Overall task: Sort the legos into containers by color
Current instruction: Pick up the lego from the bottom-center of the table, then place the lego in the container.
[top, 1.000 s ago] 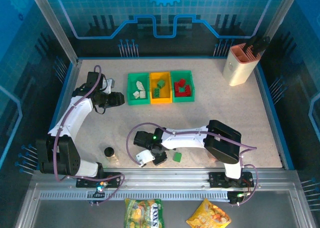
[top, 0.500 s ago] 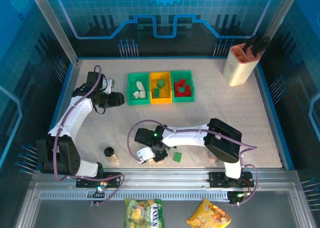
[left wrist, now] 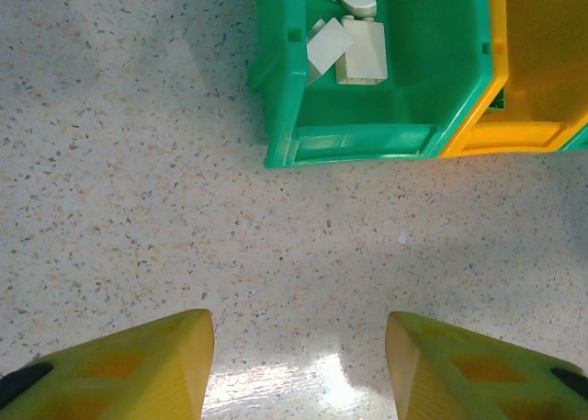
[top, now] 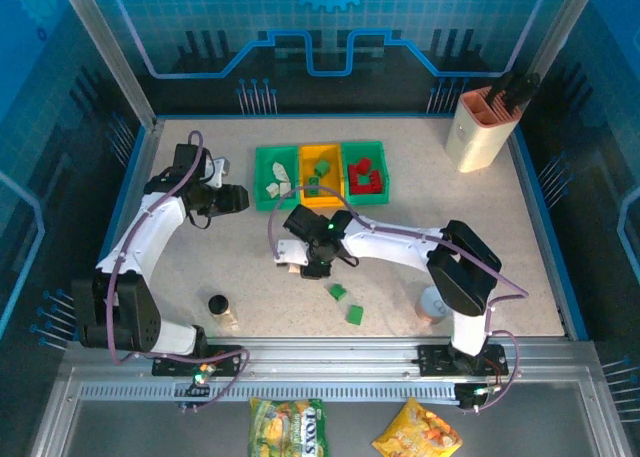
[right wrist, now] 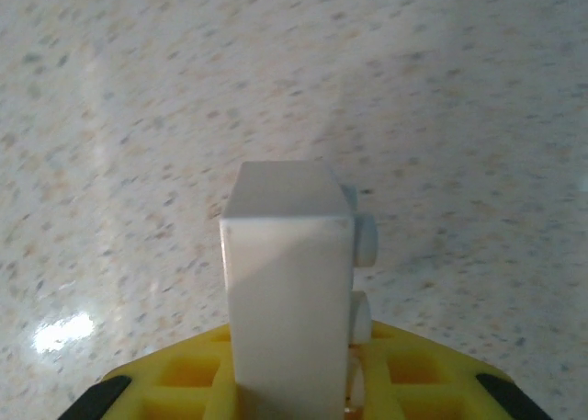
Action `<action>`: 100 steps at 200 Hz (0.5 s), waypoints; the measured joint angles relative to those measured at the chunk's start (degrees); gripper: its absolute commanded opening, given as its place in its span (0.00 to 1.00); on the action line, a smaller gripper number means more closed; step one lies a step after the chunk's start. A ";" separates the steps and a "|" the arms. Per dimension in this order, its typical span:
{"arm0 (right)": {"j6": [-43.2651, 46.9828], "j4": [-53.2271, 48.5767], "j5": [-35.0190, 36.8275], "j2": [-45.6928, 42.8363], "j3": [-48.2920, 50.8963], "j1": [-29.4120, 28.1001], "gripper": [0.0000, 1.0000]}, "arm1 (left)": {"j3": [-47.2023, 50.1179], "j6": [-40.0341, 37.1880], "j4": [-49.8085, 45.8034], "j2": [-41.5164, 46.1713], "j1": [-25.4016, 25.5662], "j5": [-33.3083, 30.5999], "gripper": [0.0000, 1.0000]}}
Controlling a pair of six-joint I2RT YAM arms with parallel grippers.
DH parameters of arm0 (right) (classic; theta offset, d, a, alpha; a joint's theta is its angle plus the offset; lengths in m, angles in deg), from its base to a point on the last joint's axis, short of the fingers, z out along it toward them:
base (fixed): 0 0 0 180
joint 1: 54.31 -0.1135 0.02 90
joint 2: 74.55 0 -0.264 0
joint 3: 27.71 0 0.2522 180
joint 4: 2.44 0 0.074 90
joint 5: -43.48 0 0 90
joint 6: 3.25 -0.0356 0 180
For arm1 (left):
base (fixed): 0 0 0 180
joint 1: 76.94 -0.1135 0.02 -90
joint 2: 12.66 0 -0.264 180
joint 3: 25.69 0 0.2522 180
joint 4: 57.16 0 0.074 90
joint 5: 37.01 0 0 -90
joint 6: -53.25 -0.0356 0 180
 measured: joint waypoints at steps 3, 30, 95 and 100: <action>-0.74 0.28 0.00 0.00 -0.22 0.24 0.16 | 0.00 -0.09 0.00 0.00 0.00 0.00 0.53; -9.55 3.02 -0.09 0.20 -2.84 2.38 0.15 | 0.00 -0.33 0.00 0.00 0.00 -0.15 0.53; -34.60 8.59 -6.54 7.39 -11.45 11.28 0.11 | 0.00 -0.42 0.00 0.00 0.00 -0.15 0.53; -36.35 8.76 -7.04 8.09 -12.00 12.28 0.11 | 0.00 -0.42 0.00 0.00 0.00 -0.15 0.53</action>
